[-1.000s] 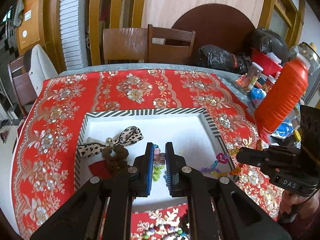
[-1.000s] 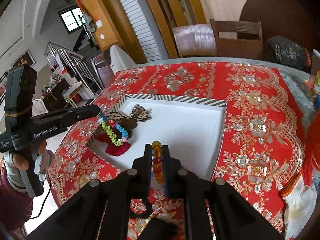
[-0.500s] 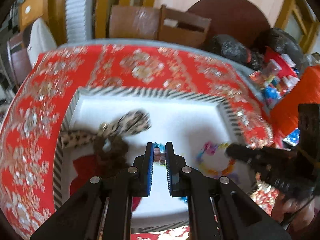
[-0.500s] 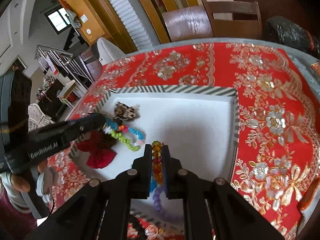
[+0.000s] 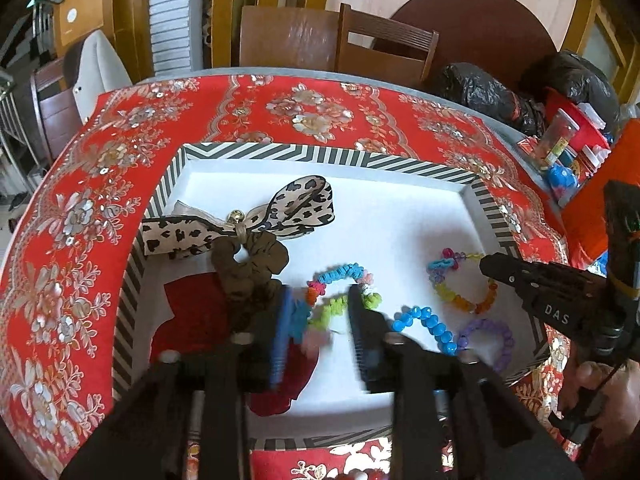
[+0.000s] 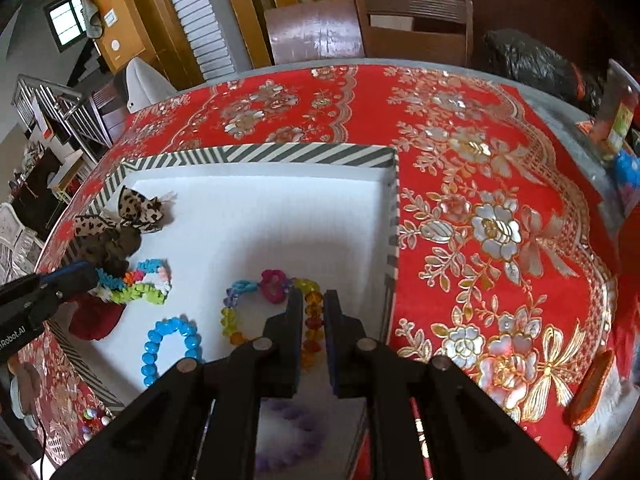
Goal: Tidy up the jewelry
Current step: 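Carry the multicolour bracelet into the tray with the left tool while the right tool places a rainbow bracelet there, then open both tools and move them back toward the remaining jewelry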
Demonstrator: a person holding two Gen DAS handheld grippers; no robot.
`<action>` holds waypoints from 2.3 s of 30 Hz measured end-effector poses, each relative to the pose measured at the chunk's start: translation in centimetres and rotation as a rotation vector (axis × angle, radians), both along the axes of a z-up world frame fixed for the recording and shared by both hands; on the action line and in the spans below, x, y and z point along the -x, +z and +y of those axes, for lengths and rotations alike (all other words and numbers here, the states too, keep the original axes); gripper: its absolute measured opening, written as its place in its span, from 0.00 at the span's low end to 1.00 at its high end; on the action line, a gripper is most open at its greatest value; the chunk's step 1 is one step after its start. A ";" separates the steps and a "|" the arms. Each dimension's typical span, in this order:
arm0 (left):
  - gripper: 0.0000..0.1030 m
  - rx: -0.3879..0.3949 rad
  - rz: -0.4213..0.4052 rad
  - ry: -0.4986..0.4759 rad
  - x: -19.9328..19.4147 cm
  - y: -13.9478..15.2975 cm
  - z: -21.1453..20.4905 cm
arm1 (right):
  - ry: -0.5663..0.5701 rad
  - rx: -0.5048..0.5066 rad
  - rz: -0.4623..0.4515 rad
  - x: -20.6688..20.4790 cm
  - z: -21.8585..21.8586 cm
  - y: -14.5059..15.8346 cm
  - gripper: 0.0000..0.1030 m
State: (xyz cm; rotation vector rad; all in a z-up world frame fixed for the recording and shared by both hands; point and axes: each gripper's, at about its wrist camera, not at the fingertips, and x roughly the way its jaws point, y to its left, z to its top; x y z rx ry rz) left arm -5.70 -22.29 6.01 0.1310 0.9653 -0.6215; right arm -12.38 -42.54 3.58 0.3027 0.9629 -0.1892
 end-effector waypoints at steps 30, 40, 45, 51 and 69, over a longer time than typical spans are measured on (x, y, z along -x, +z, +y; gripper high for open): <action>0.38 -0.062 -0.121 0.050 5.9 2.5 2.3 | -0.046 0.015 -0.084 8.0 5.4 5.4 0.57; 0.38 -0.061 -0.169 0.080 9.0 3.7 4.6 | -0.026 0.025 -0.091 10.9 8.1 5.9 0.57; 0.38 -0.058 -0.173 0.086 10.2 3.9 5.3 | -0.007 0.032 -0.095 12.0 9.4 6.3 0.58; 0.38 -0.059 -0.186 0.091 11.3 4.2 5.9 | 0.011 0.038 -0.101 12.8 10.3 6.8 0.59; 0.38 0.005 -0.063 0.096 12.3 3.7 8.6 | 0.017 0.020 -0.105 14.5 10.4 7.1 0.62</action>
